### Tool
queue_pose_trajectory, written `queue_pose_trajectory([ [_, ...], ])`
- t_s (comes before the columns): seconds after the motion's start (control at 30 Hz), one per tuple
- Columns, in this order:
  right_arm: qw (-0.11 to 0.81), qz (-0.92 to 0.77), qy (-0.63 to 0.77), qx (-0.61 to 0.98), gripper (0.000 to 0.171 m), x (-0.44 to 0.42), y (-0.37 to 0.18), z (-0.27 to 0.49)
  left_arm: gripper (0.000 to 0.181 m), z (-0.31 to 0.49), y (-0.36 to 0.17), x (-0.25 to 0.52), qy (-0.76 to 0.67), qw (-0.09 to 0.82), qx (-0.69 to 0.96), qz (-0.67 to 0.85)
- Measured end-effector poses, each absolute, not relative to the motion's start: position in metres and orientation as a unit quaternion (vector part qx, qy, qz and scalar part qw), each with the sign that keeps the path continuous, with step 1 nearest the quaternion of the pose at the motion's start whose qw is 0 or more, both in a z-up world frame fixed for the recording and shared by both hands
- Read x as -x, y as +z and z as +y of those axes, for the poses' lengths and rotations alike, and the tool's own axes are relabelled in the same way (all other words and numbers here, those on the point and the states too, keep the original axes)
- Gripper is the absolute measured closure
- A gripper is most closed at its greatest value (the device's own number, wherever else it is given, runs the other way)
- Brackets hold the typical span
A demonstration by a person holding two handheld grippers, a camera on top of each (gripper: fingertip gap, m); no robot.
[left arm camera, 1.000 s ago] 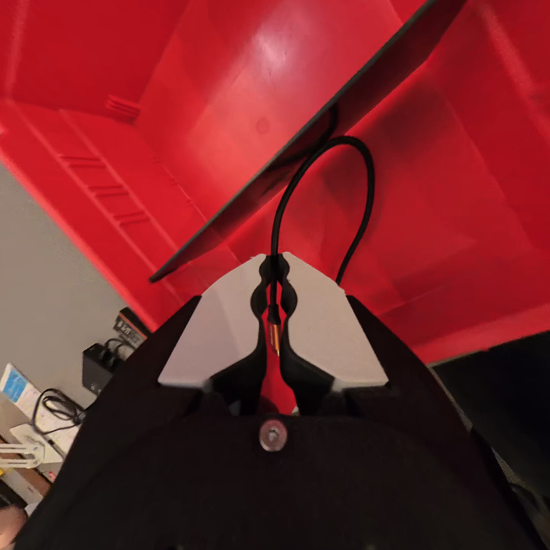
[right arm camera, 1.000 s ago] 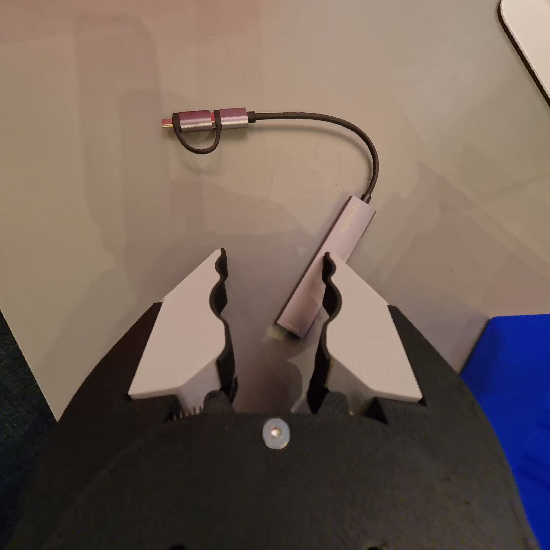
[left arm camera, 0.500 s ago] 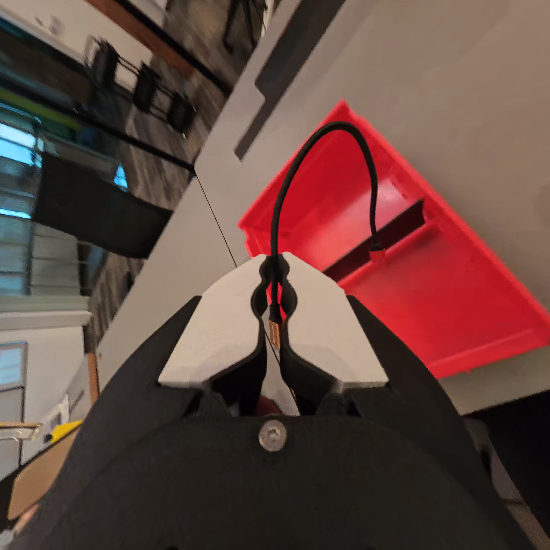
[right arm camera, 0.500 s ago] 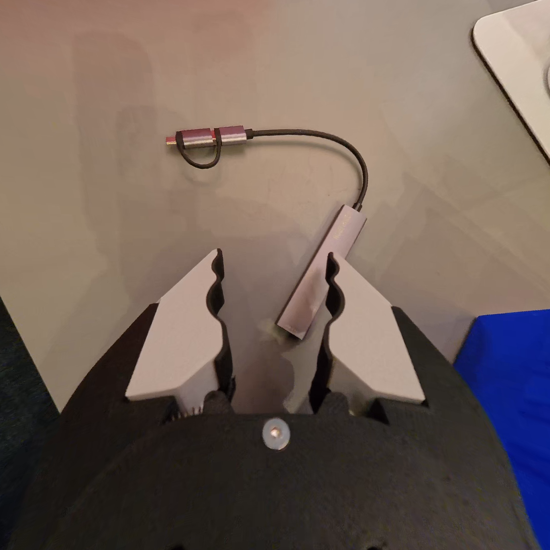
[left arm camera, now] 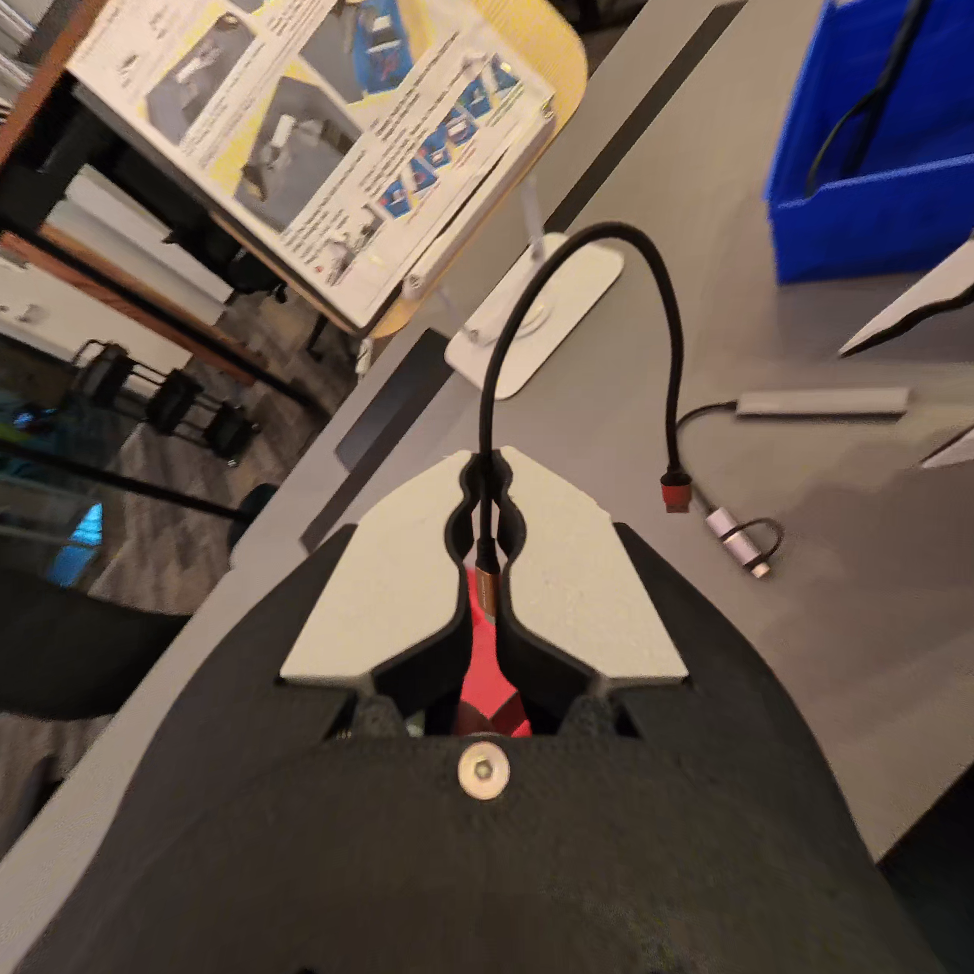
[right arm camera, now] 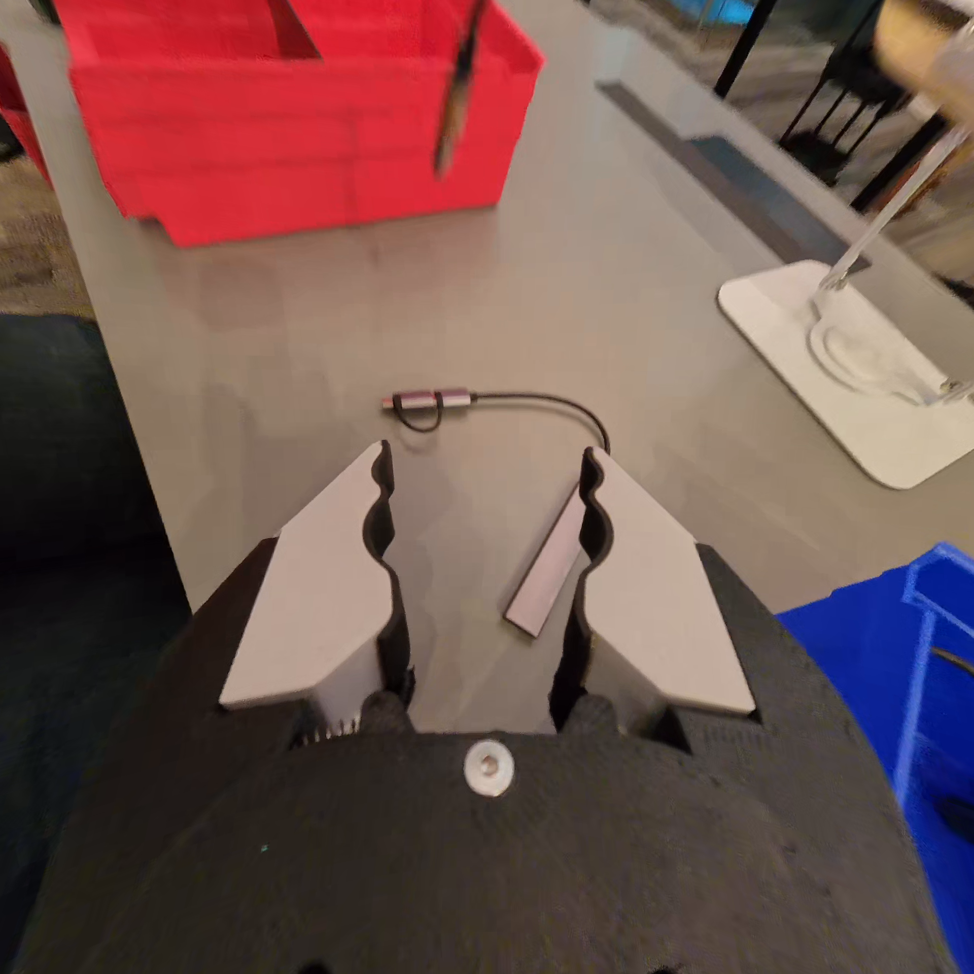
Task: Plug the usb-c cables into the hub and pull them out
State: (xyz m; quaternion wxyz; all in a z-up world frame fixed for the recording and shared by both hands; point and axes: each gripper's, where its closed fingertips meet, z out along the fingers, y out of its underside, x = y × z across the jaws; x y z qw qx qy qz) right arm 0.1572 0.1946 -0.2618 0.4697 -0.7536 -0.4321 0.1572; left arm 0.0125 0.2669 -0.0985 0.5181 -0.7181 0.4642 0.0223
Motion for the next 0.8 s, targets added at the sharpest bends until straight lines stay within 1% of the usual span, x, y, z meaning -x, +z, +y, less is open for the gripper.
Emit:
queue_pose_trajectory([
  [0.17, 0.518, -0.412, 0.187, 0.726, 0.102, -0.144, -0.229, 0.196, 0.178, 0.263, -0.133, -0.064, -0.077, 0.518, 0.722, 0.452],
  [0.3, 0.564, -0.401, 0.163, 0.704, 0.104, -0.148, -0.199, 0.206, 0.178, 0.255, -0.15, -0.091, -0.173, 0.507, 0.71, 0.457],
  [0.4, 0.597, -0.397, 0.17, 0.676, 0.112, -0.147, -0.172, 0.206, 0.178, 0.249, -0.147, -0.099, -0.244, 0.514, 0.686, 0.453],
  [0.43, 0.605, -0.403, 0.182, 0.662, 0.121, -0.145, -0.164, 0.202, 0.178, 0.249, -0.145, -0.099, -0.268, 0.518, 0.678, 0.448],
  [0.47, 0.618, -0.407, 0.188, 0.646, 0.125, -0.143, -0.156, 0.197, 0.178, 0.249, -0.139, -0.098, -0.29, 0.528, 0.667, 0.438],
  [0.57, 0.634, -0.409, 0.181, 0.631, 0.128, -0.145, -0.147, 0.194, 0.178, 0.25, -0.136, -0.093, -0.327, 0.529, 0.656, 0.427],
  [0.67, 0.65, -0.372, 0.216, 0.627, 0.133, -0.154, -0.137, 0.2, 0.178, 0.242, -0.134, -0.092, -0.35, 0.536, 0.62, 0.454],
  [0.77, 0.623, -0.338, 0.259, 0.656, 0.144, -0.162, -0.147, 0.218, 0.178, 0.235, -0.131, -0.092, -0.368, 0.54, 0.588, 0.476],
  [0.8, 0.594, -0.347, 0.259, 0.678, 0.153, -0.159, -0.162, 0.224, 0.178, 0.232, -0.13, -0.093, -0.374, 0.539, 0.58, 0.483],
])
